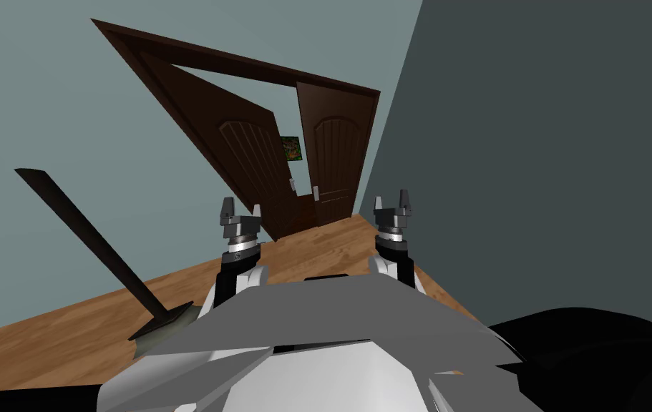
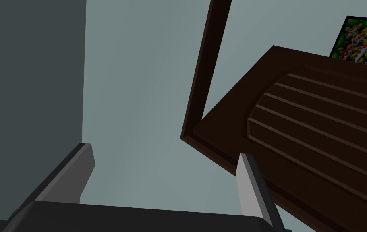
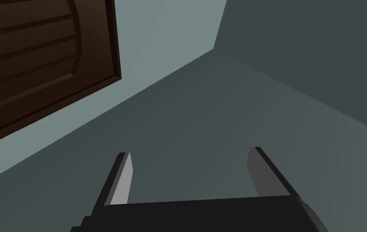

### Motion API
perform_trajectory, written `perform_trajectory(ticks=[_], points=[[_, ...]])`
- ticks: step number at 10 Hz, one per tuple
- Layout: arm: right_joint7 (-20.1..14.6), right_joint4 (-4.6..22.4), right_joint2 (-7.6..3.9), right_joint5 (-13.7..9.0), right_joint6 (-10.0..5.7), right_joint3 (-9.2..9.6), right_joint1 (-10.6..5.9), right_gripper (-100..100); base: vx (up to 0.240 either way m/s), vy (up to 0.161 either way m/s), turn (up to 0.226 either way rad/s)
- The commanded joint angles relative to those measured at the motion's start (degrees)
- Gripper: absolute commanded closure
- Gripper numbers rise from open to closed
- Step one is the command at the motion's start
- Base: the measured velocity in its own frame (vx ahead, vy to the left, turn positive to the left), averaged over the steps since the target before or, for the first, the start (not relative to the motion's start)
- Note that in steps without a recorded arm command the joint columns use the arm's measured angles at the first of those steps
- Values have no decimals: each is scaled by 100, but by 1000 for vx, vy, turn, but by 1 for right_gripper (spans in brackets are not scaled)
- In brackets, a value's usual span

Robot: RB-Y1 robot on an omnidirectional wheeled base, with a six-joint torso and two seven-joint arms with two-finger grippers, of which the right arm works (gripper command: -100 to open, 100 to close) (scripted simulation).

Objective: Push the door open

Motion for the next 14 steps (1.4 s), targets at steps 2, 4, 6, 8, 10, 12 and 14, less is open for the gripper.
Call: perform_trajectory(ticks=[2,4,6,8,10,12,14], points=[[18,253,-67,20,52,-11,-136,-100,115,11,40],[35,501,-124,39,103,-21,-270,-100,153,6,44],[49,698,-166,55,143,-29,-376,-100,108,15,30],[66,943,-209,74,193,-40,-508,-100,86,12,43],[84,1198,-253,94,246,-50,-645,-100,95,12,40],[104,1486,-294,117,305,-62,-800,-100,98,16,51],[125,1786,-332,140,366,-75,-962,-100,97,17,51]])
